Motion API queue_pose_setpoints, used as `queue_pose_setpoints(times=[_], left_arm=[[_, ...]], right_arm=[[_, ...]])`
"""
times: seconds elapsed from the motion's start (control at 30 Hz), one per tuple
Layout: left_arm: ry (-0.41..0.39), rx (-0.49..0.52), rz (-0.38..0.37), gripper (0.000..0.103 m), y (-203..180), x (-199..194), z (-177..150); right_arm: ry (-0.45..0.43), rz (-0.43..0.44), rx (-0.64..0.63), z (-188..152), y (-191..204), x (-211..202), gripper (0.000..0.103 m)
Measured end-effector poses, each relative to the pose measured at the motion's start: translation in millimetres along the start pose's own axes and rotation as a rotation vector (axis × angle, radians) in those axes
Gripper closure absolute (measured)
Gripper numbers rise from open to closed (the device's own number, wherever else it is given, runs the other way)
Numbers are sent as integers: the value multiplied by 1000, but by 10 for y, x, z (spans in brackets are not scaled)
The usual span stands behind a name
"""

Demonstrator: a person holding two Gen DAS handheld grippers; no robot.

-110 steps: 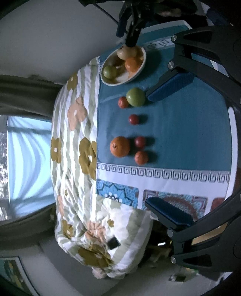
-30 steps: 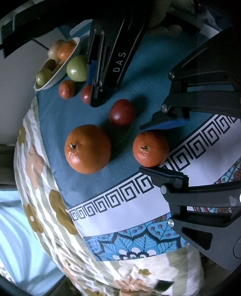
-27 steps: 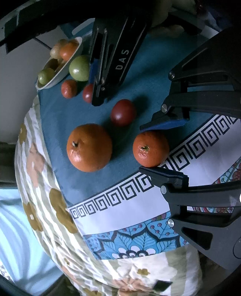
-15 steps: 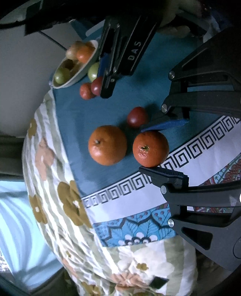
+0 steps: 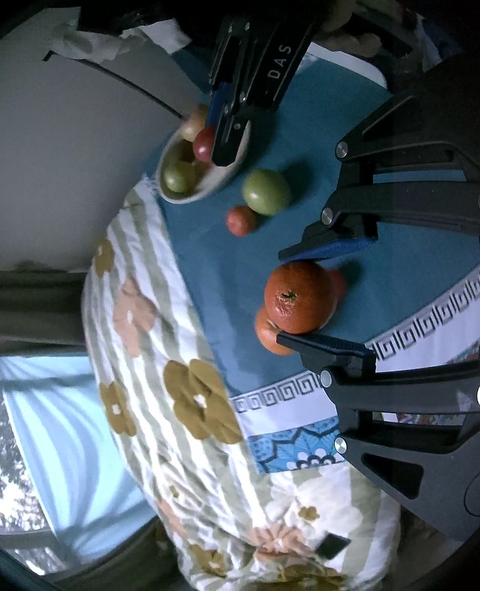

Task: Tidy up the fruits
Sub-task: 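Carry the mandarin into the white bowl and open the left tool while the right tool carries the tomato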

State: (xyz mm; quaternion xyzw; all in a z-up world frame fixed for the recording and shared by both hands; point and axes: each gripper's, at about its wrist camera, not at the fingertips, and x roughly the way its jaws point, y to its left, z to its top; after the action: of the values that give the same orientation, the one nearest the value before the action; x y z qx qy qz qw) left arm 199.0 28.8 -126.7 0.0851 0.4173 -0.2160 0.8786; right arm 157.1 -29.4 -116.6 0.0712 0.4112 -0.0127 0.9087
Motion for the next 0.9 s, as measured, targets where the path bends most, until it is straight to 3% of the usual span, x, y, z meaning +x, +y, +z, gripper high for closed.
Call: queue_pose_setpoints(times=[0.37, 0.6, 0.9], left_arm=[[-51, -43, -15, 62, -827, -14, 376], [-46, -44, -33, 62, -1336, 303, 634], [-6, -78, -27, 62, -1728, 858, 860]], right_arm=[[7, 12, -34, 118, -836, -333, 75], [15, 7, -35, 234, -1424, -341, 75], [39, 28, -45, 381, -2029, -114, 75]])
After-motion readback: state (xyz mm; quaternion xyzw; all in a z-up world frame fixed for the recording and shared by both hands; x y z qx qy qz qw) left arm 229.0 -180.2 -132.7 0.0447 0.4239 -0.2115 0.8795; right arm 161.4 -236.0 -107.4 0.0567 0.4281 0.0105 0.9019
